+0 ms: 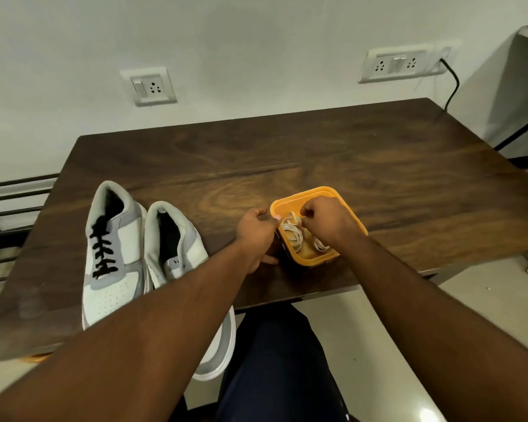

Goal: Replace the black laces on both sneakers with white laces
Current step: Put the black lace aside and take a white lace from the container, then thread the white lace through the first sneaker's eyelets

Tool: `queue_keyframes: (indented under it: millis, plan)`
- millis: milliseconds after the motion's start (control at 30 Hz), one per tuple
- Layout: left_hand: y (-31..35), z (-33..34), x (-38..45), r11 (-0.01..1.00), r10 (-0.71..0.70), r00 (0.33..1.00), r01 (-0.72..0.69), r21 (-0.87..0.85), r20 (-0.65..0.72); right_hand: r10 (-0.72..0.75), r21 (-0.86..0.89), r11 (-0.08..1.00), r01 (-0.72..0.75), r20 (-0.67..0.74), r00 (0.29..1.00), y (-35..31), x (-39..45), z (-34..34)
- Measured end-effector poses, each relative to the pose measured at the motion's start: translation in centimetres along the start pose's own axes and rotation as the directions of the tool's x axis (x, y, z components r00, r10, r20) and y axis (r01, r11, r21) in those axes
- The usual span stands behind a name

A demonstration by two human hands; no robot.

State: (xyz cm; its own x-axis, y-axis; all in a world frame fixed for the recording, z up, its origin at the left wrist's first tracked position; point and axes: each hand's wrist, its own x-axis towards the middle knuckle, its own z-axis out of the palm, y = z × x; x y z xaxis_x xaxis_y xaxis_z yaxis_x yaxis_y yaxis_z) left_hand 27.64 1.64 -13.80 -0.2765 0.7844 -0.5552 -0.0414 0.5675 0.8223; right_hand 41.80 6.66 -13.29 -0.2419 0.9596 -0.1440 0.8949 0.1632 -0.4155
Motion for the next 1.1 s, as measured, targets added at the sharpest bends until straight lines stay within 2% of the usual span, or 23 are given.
queue_keyframes:
  millis: [100,233,400,500,567,633,700,767,867,1000,1100]
  plan:
    - [-0.1,-0.3,0.0,1.0,-0.009,1.0,0.009,0.029,0.014,0.083,-0.137,0.988,-0.073,0.065,0.994,-1.4,1.3,1.3]
    - [0.4,-0.8,-0.1,0.999,0.016,1.0,-0.016,0.031,0.023,0.116,-0.178,0.977,-0.118,-0.022,0.993,-2.0,1.8,1.8]
    - [0.7,-2.9,-1.8,0.982,0.172,0.984,-0.167,-0.087,0.05,0.088,-0.03,0.995,-0.097,-0.213,0.973,-3.2,1.4,-2.2]
    - [0.3,-4.7,-4.5,0.966,0.216,0.972,-0.197,-0.169,0.098,-0.019,0.192,0.979,0.069,-0.249,0.968,-6.1,-1.3,-5.5]
    - [-0.1,-5.9,-6.5,0.953,0.215,0.959,-0.165,-0.253,0.187,-0.069,0.471,0.864,0.179,-0.241,0.968,-9.2,-4.5,-6.6]
    - [-0.4,-7.2,-8.3,0.916,0.254,0.93,-0.143,-0.374,0.267,-0.104,0.732,0.647,0.212,-0.191,0.976,-12.1,-7.9,-6.5]
    - [-0.5,-8.5,-9.9,0.877,0.314,0.906,-0.162,-0.453,0.283,-0.128,0.844,0.506,0.178,-0.131,0.983,-14.0,-10.4,-5.7]
    - [-0.9,-10.6,-11.4,0.832,0.351,0.909,-0.192,-0.521,0.225,-0.157,0.869,0.467,0.166,-0.104,0.982,-15.8,-12.4,-4.8]
    - [-1.9,-13.9,-13.5,0.738,0.37,0.927,-0.253,-0.626,0.061,-0.146,0.888,0.431,0.162,-0.109,0.983,-17.7,-14.4,-3.6]
    - [-3.6,-19.6,-15.5,0.591,0.271,0.932,-0.359,-0.722,-0.241,0.038,0.905,0.395,0.162,-0.192,0.981,-19.2,-16.4,-2.6]
    - [-4.3,-24.3,-16.3,0.527,0.167,0.891,-0.442,-0.725,-0.422,0.154,0.902,0.404,0.152,-0.231,0.961,-19.2,-17.2,-2.6]
